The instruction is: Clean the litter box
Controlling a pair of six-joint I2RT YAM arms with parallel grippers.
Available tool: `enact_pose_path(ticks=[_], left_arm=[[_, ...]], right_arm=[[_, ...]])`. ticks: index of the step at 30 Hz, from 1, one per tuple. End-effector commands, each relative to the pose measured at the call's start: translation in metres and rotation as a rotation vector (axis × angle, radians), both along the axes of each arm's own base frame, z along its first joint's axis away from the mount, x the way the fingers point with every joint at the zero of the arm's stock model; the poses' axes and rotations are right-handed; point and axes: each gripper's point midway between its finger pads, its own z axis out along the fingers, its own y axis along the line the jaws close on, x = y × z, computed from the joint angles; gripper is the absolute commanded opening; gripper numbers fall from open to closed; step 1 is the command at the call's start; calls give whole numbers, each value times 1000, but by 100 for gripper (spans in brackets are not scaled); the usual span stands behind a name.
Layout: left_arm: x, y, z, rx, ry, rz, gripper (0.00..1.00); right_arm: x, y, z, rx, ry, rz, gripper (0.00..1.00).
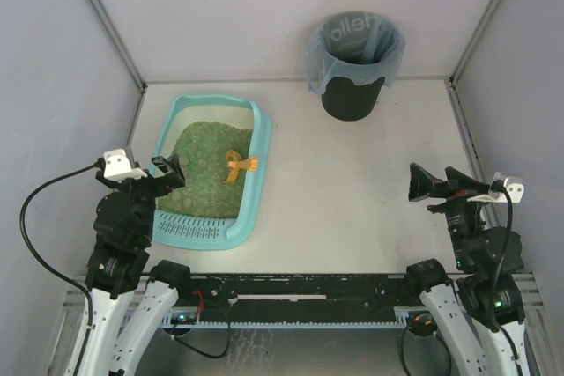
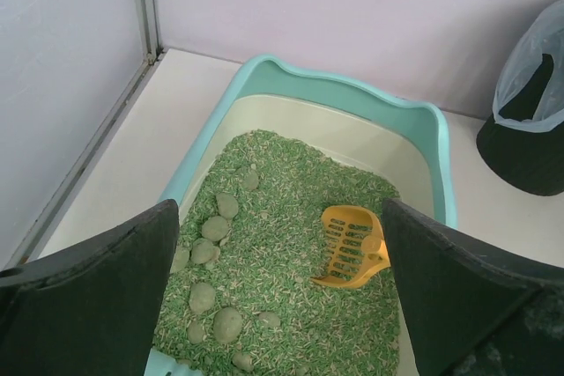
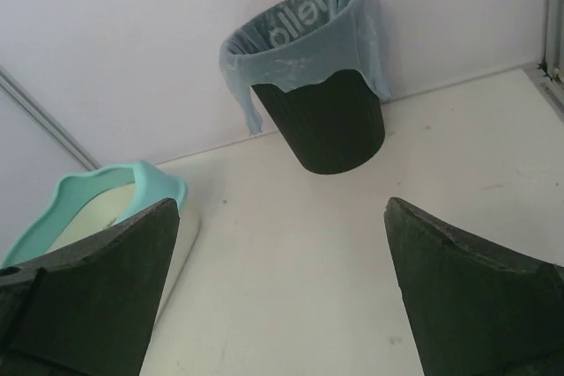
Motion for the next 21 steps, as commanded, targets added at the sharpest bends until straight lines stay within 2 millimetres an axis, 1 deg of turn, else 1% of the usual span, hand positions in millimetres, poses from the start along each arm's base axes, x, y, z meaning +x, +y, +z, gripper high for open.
enact_pose_path(ticks=[1,9,15,16,18,19,21], left_arm=[[3,7,5,7,-19,43,100],[4,10,2,18,-8,57,100],[3,9,1,-1,-1,56,100],[4,7,1,-10,3,45,100],[9,-6,-3,-24,26,-14,100],[13,-12,-8,-37,65,-40,100],[19,-34,-20,-92,140,-131,100]], right_arm=[[2,-7,-6,-31,19,-37,100],[5,-4,-10,-19,43,-29,100],[6,-7,-9,12,44,-50,100],[6,-6,-10,10,46,-43,100],[7,-5,-12,5,56,-38,100],[8,-6,-13,7,64,-44,100],[9,-7,-19,8,96,-54,100]])
